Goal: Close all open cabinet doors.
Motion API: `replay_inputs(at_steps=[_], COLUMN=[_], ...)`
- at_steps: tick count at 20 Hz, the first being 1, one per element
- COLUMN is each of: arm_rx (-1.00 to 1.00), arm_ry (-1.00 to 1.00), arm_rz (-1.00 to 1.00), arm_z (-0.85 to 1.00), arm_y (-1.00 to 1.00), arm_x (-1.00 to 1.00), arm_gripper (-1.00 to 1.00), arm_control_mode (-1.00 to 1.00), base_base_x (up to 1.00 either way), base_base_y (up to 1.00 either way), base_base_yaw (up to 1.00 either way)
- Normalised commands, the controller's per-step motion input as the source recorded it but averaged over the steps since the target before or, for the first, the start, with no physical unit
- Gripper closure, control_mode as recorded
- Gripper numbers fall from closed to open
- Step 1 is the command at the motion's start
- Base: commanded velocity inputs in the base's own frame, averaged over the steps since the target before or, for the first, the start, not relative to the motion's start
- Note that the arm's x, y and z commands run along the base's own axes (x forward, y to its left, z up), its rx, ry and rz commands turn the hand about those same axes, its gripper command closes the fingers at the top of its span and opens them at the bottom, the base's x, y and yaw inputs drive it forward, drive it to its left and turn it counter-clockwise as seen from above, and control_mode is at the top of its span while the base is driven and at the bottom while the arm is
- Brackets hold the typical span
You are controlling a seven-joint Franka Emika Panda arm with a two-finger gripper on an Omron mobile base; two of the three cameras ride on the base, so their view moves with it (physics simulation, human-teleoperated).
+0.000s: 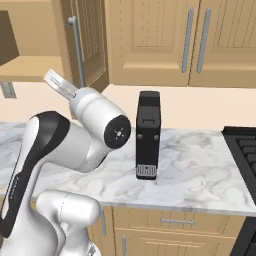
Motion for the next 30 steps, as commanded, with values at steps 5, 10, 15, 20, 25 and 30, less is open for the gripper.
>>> replay_inputs(at_steps=[5,10,15,20,25,30], arm_rx=[0.02,0.02,0.01,0.0,0.0,0.0], arm_ry=[0.0,0.0,0.0,0.0,0.02,0.02], arm_rz=[0.01,0.0,0.0,0.0,-0.01,-0.01], arm_z=[0.11,0.05,0.01,0.0,0.0,0.0], arm_y=[0.51,0.55,0.63,0.58,0.37,0.22], arm_x=[0.36,0.45,0.62,0.97,1.0,1.0], arm_gripper=[-1.0,-1.0,-1.0,-1.0,-1.0,-1.0], arm_control_mode=[-1.0,-1.0,-1.0,-1.0,-1.0,-1.0], base_base_x=[0.0,0.0,0.0,0.0,0.0,0.0], base_base_y=[0.0,0.0,0.0,0.0,0.0,0.0], base_base_yaw=[0.0,0.0,0.0,0.0,0.0,0.0])
